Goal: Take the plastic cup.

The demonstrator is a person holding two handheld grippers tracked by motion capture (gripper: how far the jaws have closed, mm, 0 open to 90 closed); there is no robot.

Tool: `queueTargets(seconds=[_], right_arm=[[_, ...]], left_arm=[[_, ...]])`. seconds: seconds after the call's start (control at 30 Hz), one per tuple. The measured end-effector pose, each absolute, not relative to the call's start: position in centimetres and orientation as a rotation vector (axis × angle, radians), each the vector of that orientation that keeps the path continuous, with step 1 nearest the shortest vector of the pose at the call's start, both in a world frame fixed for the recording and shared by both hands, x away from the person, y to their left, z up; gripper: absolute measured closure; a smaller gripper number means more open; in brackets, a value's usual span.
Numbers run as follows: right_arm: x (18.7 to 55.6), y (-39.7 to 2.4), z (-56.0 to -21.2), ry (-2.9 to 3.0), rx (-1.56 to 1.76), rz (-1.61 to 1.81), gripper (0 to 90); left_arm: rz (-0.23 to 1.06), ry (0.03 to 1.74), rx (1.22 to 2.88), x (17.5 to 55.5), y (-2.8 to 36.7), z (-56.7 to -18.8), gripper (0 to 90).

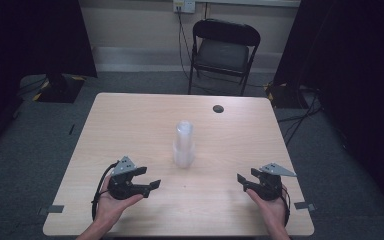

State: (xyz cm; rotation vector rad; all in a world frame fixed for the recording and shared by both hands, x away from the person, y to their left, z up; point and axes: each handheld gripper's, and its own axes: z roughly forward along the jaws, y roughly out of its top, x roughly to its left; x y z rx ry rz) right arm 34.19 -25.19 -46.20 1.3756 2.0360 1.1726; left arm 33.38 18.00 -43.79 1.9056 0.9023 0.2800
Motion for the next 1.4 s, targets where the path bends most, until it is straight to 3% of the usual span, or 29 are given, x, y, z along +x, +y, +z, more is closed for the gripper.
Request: queueTargets(seconds=[0.5, 1.4], right_arm=[[34.5, -24.9, -46.5, 2.069, 1.386, 1.177, 34.2], [34.4, -24.8, -46.7, 2.087, 1.387, 1.158, 31.7]], left_arm=[[0.342, 0.786, 1.903, 35.4, 16.1, -40.3, 17.9], [0.423, 0.751, 1.848, 41.4, 12.4, -36.7, 18.1]])
